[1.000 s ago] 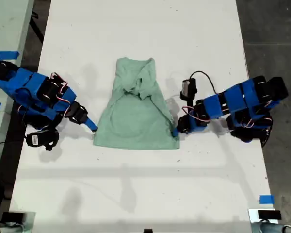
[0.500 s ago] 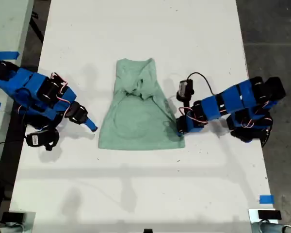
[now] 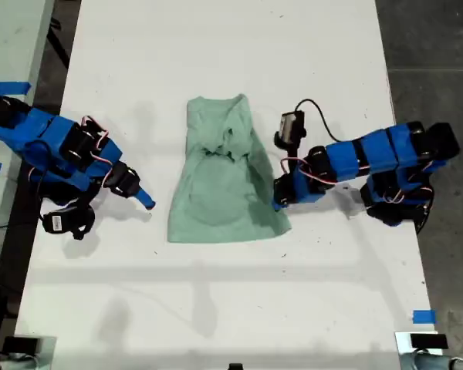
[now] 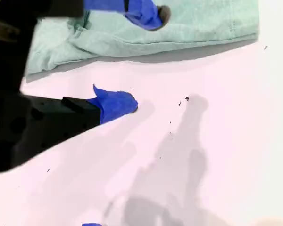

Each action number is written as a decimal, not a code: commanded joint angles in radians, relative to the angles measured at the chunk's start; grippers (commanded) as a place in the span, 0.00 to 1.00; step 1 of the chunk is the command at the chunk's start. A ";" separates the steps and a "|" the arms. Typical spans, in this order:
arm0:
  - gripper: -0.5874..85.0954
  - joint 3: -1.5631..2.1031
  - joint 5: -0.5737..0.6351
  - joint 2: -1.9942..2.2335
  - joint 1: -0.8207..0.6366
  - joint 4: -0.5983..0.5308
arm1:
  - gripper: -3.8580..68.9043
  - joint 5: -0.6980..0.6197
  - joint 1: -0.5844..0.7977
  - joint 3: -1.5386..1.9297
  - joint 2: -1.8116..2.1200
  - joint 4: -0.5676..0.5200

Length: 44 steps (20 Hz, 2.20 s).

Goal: Fold tshirt

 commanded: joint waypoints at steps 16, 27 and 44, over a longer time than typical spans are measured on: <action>0.25 -0.069 0.031 -0.012 -0.054 -0.048 | 0.52 -0.081 0.071 -0.799 -0.753 0.138; 0.25 -0.308 0.023 -0.245 -0.133 -0.009 | 0.53 -0.067 0.017 -0.758 -0.388 0.393; 0.07 0.153 -0.126 -0.629 -0.138 -0.787 | 0.53 -0.035 -0.015 -0.681 -0.391 0.376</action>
